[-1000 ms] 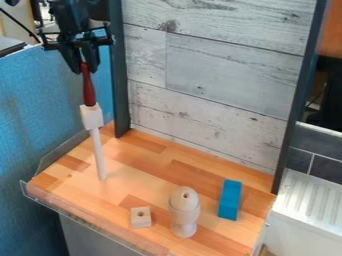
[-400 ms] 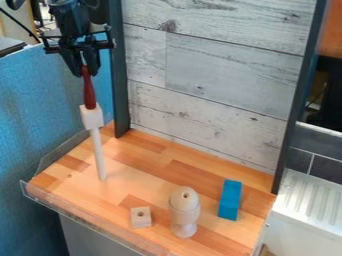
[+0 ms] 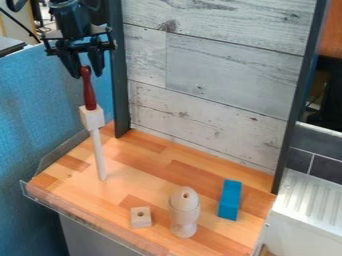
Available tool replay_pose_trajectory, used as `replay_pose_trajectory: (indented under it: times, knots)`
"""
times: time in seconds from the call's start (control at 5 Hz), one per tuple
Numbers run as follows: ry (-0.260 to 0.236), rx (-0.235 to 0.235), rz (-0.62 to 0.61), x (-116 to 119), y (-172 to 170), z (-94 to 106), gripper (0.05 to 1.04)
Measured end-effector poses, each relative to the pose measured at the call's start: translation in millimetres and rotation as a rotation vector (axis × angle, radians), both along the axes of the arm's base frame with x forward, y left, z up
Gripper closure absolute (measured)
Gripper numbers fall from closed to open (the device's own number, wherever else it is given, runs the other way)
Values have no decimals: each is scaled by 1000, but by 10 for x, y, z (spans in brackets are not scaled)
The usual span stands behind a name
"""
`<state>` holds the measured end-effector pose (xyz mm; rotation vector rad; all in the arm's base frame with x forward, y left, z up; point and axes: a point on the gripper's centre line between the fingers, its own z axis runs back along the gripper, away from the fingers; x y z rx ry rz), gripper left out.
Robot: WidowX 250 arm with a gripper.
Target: Put the brown roller on top the cube
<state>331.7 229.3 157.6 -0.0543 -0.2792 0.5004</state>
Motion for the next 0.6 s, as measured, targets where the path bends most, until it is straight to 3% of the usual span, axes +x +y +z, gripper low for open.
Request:
replay_pose_trajectory:
  times: [0.2, 0.6]
  knots:
    - [-1, -4, 9, 1, -2, 0, 130]
    - [-4, -6, -14, 6, -15, 2, 83]
